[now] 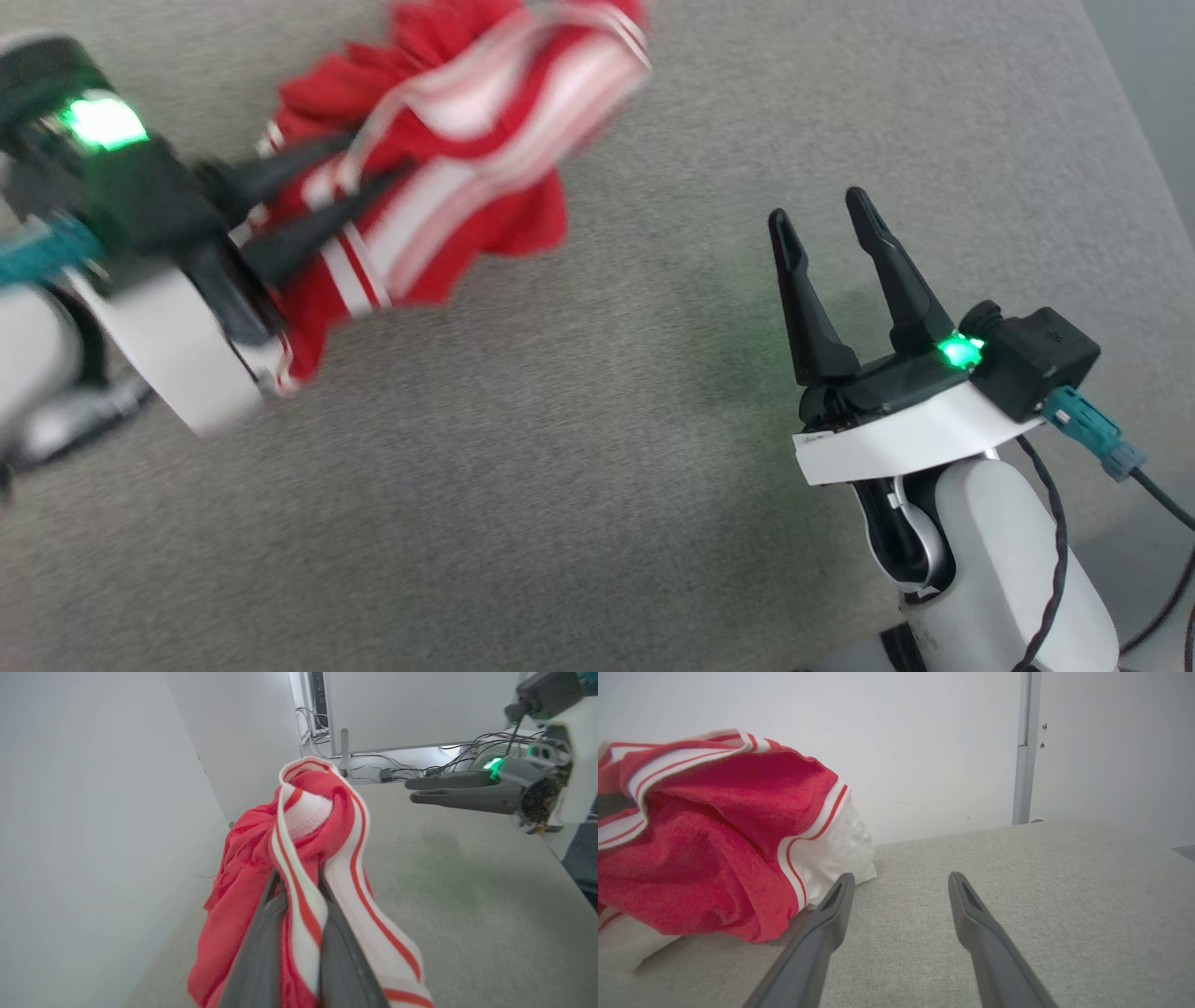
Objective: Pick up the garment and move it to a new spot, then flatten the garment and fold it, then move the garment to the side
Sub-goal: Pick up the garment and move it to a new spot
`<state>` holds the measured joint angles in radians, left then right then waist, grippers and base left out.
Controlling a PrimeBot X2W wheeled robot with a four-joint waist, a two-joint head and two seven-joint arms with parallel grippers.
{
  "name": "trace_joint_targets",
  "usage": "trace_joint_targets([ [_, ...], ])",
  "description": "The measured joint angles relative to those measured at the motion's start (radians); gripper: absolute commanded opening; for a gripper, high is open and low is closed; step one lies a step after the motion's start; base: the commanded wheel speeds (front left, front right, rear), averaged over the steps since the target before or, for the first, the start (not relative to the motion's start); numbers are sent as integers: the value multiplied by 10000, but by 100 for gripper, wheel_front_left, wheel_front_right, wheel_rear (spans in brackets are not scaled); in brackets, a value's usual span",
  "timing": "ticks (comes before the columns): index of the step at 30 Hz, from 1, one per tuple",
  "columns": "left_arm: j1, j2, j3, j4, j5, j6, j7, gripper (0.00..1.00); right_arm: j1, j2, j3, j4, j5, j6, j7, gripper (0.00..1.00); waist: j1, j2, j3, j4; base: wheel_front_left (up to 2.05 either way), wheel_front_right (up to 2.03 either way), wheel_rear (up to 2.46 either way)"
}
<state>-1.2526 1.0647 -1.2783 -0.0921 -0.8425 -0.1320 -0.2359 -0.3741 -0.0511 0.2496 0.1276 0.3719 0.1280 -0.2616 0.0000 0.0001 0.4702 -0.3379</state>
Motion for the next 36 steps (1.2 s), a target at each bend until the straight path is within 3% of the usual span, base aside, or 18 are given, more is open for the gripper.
trace_joint_targets([
  [7, 1860, 529, -33, -1505, 326, 0, 1785, 0, 164, -2, -130, -244, 502, 0, 0, 100, 0, 0, 386, -644, 0, 0, 0],
  [18, 2899, 1103, 119, -803, -211, -2, 3730, 0, 198, -2, 48, -598, 1057, 0, 2, 100, 0, 0, 787, -1370, 0, 0, 0],
  [28, 2899, 1407, 382, -752, -464, -90, 4686, 0, 432, -2, 128, -844, 1392, 0, 0, 100, 0, 0, 1160, -1996, 0, 0, 0],
  [29, 2893, 1411, 385, -752, -489, -90, 4698, 10, 460, 0, 115, -853, 1392, 0, 0, 100, 0, 0, 1166, -2014, 0, 0, 0],
  [32, 2775, 1361, 299, -719, -926, -88, 4512, 85, 478, 2, 13, -832, 1369, 0, 0, 100, 0, 0, 1119, -1970, 0, 0, 0],
  [34, 2658, 1281, 190, -742, -966, -86, 4293, 100, 471, -2, -58, -784, 1281, 0, 2, 100, 0, 0, 1055, -1855, 0, 0, 0],
  [36, 2520, 1195, 81, -744, -1026, -75, 3937, 100, 447, 2, -111, -700, 1141, 0, 2, 100, 0, 0, 963, -1695, 0, 0, 0],
])
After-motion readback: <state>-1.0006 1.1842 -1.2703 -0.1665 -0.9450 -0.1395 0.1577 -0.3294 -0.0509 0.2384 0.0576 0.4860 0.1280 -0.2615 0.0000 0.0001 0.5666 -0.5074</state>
